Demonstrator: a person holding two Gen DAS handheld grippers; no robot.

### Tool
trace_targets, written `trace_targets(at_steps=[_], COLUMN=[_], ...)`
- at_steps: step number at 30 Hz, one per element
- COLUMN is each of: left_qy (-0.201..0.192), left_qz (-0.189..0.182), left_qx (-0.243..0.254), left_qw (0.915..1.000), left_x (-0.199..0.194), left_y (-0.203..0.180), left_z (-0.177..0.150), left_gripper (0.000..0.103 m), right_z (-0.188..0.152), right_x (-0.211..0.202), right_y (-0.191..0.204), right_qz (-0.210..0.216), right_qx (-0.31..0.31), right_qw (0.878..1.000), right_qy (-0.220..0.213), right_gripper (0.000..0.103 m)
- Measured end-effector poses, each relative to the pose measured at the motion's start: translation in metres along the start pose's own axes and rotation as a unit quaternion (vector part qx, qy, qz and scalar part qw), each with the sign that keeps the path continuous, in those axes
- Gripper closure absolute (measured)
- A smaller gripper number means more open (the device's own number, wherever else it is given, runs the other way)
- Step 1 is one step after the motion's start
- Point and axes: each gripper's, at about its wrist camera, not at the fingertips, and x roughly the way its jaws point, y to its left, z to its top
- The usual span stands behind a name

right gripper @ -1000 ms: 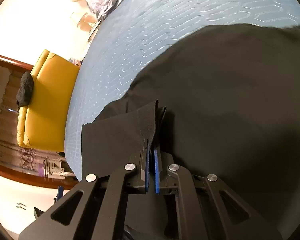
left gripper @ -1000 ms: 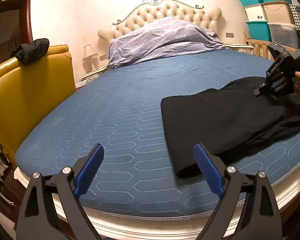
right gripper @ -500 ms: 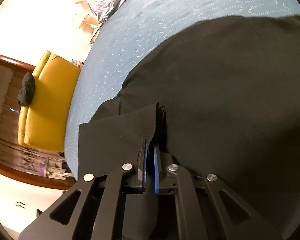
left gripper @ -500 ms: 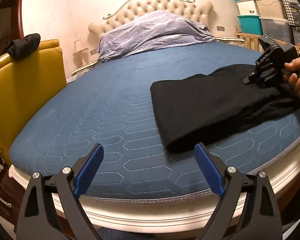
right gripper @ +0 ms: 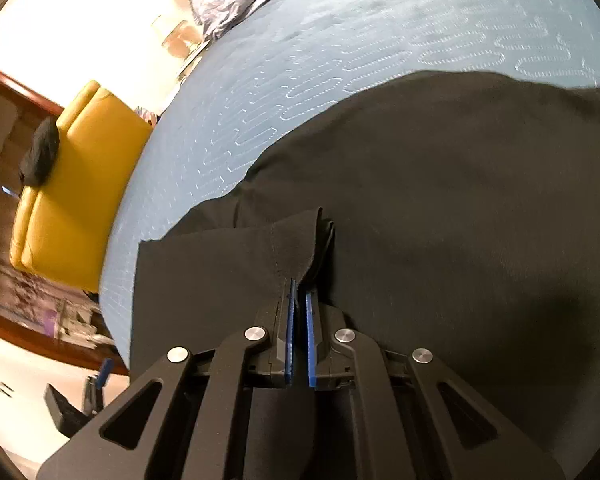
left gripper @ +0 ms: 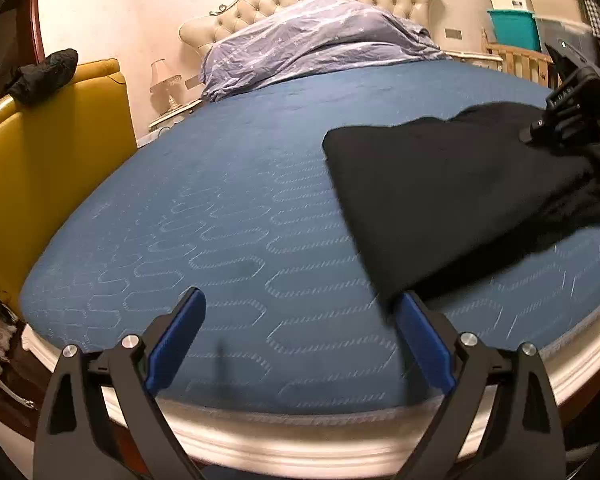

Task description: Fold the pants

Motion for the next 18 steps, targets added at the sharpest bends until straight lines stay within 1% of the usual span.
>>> trace_targets(at_steps=[3,5,6,7,8,9,10,11,12,13,14,15,16,17,18], left_qy=[0.023,0.026,0.02,0.014,0.007,-0.001,-0.004,-0.005,-0.005,-0.003,0.008,0.02,0.052,0.084,0.1], left_qz=[0.017,0.024,0.021,0.013,0.0,-0.022,-0.037,-0.058,-0.088,-0.104,-0.126,-0.14,-0.15,-0.142,-0.135], left_qx=[-0.048,-0.063,-0.068,-0.072,-0.08,-0.092,-0.103,-0.115,-0.129,-0.136,-0.143,-0.142,-0.137,-0.121,-0.103], left_qw=[0.9985,0.9974,0.9973,0.9972,0.9968,0.9955,0.994,0.9916,0.9877,0.9852,0.9816,0.9797,0.9776,0.9789,0.9804], left_x=[-0.006,-0.012,-0.018,-0.023,-0.028,-0.032,-0.033,-0.031,-0.025,-0.018,-0.004,0.006,0.026,0.043,0.055], left_y=[0.017,0.025,0.028,0.029,0.03,0.03,0.03,0.029,0.026,0.024,0.019,0.014,0.007,-0.002,-0.007], left_z=[-0.008,-0.011,-0.01,-0.007,-0.003,0.006,0.013,0.021,0.033,0.042,0.053,0.059,0.066,0.071,0.074], left_gripper=[0.008,0.008,0.009,0.01,0.02,0.036,0.044,0.062,0.076,0.078,0.079,0.08,0.08,0.08,0.08], right_z=[0.0,0.001,0.002,0.002,0.0,-0.005,-0.009,-0.02,-0.032,-0.043,-0.061,-0.071,-0.081,-0.089,-0.094], right_x=[-0.001,-0.006,-0.013,-0.022,-0.036,-0.052,-0.061,-0.07,-0.073,-0.073,-0.069,-0.066,-0.063,-0.057,-0.05], right_y=[0.001,0.0,0.001,0.003,0.008,0.016,0.023,0.037,0.051,0.062,0.078,0.084,0.088,0.089,0.086], right_qz=[-0.008,-0.015,-0.031,-0.056,-0.092,-0.117,-0.122,-0.123,-0.124,-0.123,-0.125,-0.132,-0.141,-0.144,-0.145], right_qx=[0.001,0.004,0.002,-0.006,-0.02,-0.034,-0.047,-0.072,-0.094,-0.113,-0.146,-0.158,-0.166,-0.169,-0.168], right_qw=[1.0,1.0,0.999,0.998,0.995,0.99,0.988,0.986,0.984,0.982,0.978,0.975,0.972,0.971,0.972], right_qy=[-0.003,-0.008,-0.016,-0.027,-0.046,-0.067,-0.078,-0.087,-0.087,-0.084,-0.08,-0.082,-0.085,-0.085,-0.079], right_gripper=[0.098,0.09,0.082,0.082,0.082,0.082,0.082,0.081,0.079,0.073,0.061,0.055,0.05,0.05,0.05])
